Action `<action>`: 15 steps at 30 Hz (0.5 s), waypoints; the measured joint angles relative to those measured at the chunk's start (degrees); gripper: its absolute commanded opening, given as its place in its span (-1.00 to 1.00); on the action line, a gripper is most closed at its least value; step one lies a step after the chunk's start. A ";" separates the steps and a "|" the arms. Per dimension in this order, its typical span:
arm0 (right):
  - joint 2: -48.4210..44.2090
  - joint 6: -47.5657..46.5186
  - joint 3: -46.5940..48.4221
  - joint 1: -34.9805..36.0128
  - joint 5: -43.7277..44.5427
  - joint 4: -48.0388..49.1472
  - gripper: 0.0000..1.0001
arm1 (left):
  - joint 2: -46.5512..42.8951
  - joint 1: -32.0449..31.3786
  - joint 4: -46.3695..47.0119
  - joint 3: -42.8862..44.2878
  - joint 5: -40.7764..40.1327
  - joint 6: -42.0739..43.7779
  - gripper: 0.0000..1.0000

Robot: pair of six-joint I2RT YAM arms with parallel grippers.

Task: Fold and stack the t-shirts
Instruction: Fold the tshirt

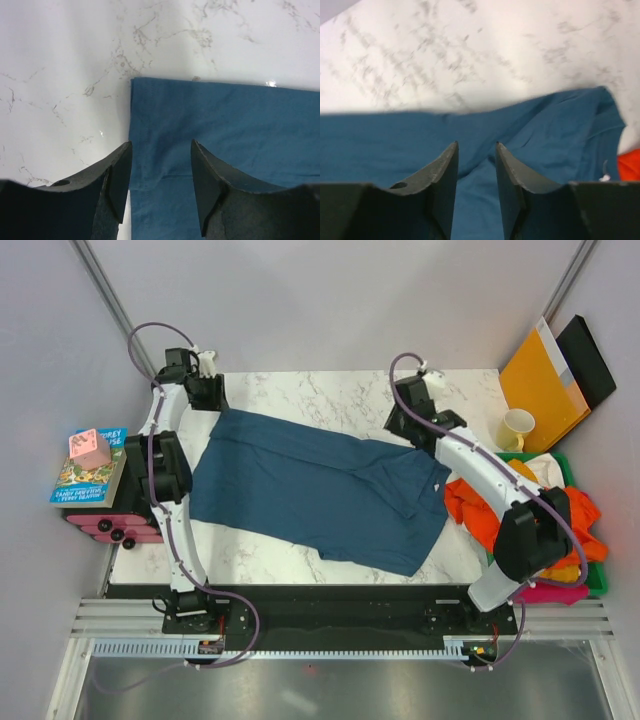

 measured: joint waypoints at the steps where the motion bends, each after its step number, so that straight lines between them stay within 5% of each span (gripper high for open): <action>1: -1.36 0.04 -1.29 1.84 -0.46 0.55 -0.22 | -0.81 -0.31 0.15 -0.66 -0.02 0.55 0.10; 9: -4.35 6.56 -22.10 16.55 -0.72 -1.29 -0.30 | -3.82 -4.13 -0.59 -7.19 0.22 4.02 -0.01; 15: -6.51 13.03 -27.56 21.31 1.73 -2.91 -0.30 | -6.71 -3.23 -2.62 -16.26 2.95 4.48 -0.03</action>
